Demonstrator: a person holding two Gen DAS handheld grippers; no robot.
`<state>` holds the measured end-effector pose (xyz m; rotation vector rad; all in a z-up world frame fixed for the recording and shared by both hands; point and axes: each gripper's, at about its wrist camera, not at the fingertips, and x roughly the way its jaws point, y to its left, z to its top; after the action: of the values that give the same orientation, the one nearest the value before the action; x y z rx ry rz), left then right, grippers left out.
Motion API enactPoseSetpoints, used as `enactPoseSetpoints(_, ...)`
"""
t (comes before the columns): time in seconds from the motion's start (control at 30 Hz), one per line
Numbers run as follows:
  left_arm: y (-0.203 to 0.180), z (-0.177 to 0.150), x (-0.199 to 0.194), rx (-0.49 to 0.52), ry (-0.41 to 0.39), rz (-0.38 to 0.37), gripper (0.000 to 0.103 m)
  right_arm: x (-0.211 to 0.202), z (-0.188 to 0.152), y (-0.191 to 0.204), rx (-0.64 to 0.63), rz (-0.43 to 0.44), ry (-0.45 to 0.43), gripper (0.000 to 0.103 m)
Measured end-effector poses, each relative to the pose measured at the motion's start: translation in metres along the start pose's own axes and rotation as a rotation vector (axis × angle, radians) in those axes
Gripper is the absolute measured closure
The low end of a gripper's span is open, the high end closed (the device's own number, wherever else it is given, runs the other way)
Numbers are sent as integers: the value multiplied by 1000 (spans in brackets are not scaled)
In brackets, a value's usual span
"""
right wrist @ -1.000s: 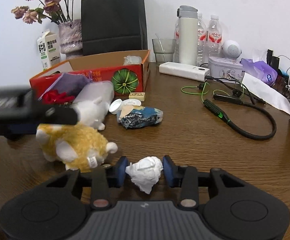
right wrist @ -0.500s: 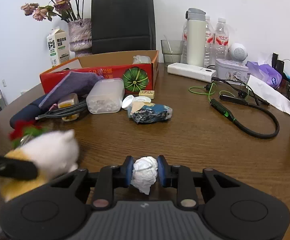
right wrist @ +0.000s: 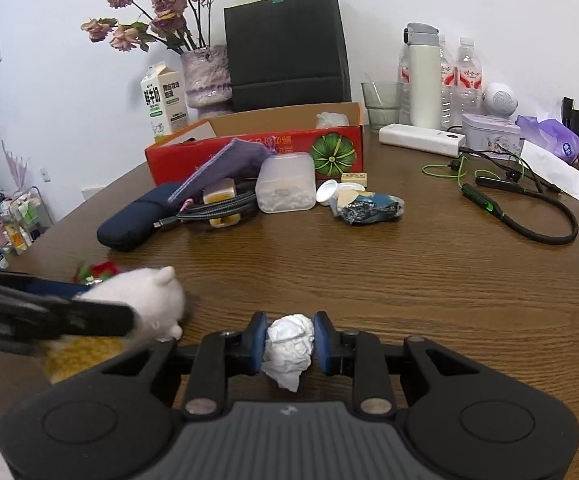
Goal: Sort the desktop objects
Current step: 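Carry the plush toy and crumpled paper into the red box and release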
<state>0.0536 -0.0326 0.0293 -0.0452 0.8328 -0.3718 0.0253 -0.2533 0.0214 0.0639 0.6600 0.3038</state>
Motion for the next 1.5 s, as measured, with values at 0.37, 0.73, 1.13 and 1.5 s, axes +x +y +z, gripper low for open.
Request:
enactPoseSetpoints(0.37,3,-26,-36,-5,-222,-46,27,-6,-4,0,12,0,-4,78)
enactPoseSetpoints(0.73,-19,6,16,48,-55,-17,25,-2,-6,-5,23,19,3,78)
enactPoseSetpoints(1.13,-31,30,-13,83,-124,6,59,-16,21,-22,49,51,-70,79)
enactPoseSetpoints(1.5,69,259,11,-53,-223,273,59,52,208,-10,-66,213,-188,79)
